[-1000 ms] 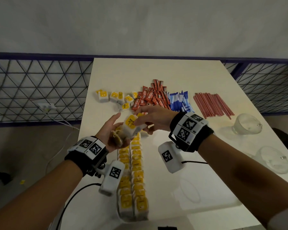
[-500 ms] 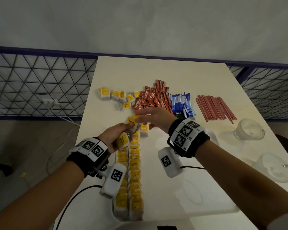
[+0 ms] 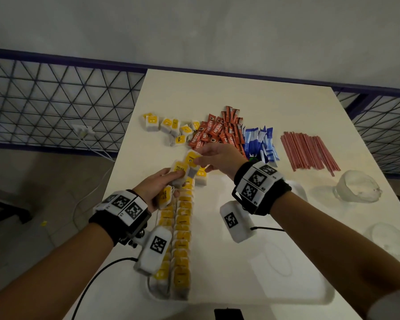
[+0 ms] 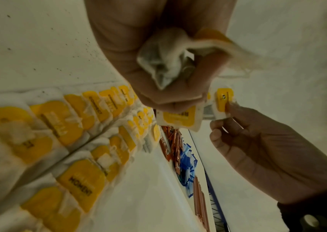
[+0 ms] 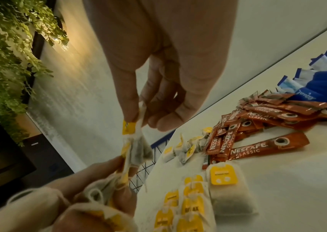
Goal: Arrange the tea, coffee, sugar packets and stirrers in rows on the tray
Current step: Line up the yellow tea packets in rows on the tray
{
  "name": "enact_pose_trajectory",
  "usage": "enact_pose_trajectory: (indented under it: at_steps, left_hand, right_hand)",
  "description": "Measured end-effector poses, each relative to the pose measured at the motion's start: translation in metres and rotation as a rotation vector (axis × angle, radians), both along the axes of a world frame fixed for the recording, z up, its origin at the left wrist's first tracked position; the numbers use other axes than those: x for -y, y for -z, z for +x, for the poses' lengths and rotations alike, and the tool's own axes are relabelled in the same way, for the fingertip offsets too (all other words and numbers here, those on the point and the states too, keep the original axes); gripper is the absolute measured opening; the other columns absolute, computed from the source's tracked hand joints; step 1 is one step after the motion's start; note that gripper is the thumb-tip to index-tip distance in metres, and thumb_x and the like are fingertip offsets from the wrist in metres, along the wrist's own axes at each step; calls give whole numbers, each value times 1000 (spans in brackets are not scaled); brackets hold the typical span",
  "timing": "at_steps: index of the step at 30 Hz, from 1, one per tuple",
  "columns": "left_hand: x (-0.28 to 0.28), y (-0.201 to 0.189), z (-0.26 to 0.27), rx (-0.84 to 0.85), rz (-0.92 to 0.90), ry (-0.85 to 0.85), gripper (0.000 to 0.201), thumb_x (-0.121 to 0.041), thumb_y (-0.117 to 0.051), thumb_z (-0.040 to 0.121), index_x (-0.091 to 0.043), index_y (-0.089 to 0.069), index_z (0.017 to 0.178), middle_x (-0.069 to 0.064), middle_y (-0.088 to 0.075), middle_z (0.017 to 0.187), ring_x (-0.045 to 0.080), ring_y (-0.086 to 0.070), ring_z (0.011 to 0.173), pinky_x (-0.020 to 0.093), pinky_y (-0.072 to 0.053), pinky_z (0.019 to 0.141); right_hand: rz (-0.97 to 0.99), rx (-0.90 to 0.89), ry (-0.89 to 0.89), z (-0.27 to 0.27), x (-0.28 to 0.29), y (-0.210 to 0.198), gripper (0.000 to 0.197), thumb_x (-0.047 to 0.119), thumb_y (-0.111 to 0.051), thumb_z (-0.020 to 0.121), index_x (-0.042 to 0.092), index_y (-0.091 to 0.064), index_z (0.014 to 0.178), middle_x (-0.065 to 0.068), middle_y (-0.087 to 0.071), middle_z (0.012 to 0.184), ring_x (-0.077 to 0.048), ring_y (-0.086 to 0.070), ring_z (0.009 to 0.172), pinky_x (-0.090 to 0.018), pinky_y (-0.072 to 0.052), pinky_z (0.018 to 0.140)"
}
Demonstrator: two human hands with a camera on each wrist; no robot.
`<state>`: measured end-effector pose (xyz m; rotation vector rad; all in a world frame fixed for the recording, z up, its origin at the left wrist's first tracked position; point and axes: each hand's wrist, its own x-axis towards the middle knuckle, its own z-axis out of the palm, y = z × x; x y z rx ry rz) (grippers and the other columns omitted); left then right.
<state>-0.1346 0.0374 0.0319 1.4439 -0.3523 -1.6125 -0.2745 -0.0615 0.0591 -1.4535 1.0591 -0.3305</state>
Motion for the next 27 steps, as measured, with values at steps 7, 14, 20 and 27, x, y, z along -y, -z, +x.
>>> enact_pose_trajectory:
  at_steps: [7,14,20,27]
  left_hand:
    - [-7,2,8,71,32,-1,9,-25,-54,91,-19,-54,85,-5,-58,53,7,-45,35,11,-29,33]
    - [-12,1,17,95,34,-40,10,-22,-55,91,-16,-53,83,4,-53,76,6,-42,36,11,-30,33]
    - [-12,1,26,109,36,-26,14,-23,-55,91,-16,-51,80,4,-54,75,7,-42,36,11,-29,33]
    - [-9,0,33,117,47,3,15,-22,-54,92,-15,-50,79,5,-53,76,6,-42,35,10,-29,33]
  right_hand:
    - [-84,-61,-50,-1,8,-3,12,0,-60,86,12,-56,86,-2,-58,72,-10,-54,61,-18,-49,61]
    - [-183,-282,-131,-7,8,14,9,4,-59,87,9,-57,95,-10,-63,86,-12,-55,65,-25,-49,64]
    - [-112,-498,-229,-9,2,44,20,7,-58,87,20,-52,73,1,-58,64,-8,-52,56,-15,-42,46]
    - [-172,-564,-202,1,10,58,16,13,-61,86,22,-53,76,-2,-57,83,-18,-53,73,-21,-41,54]
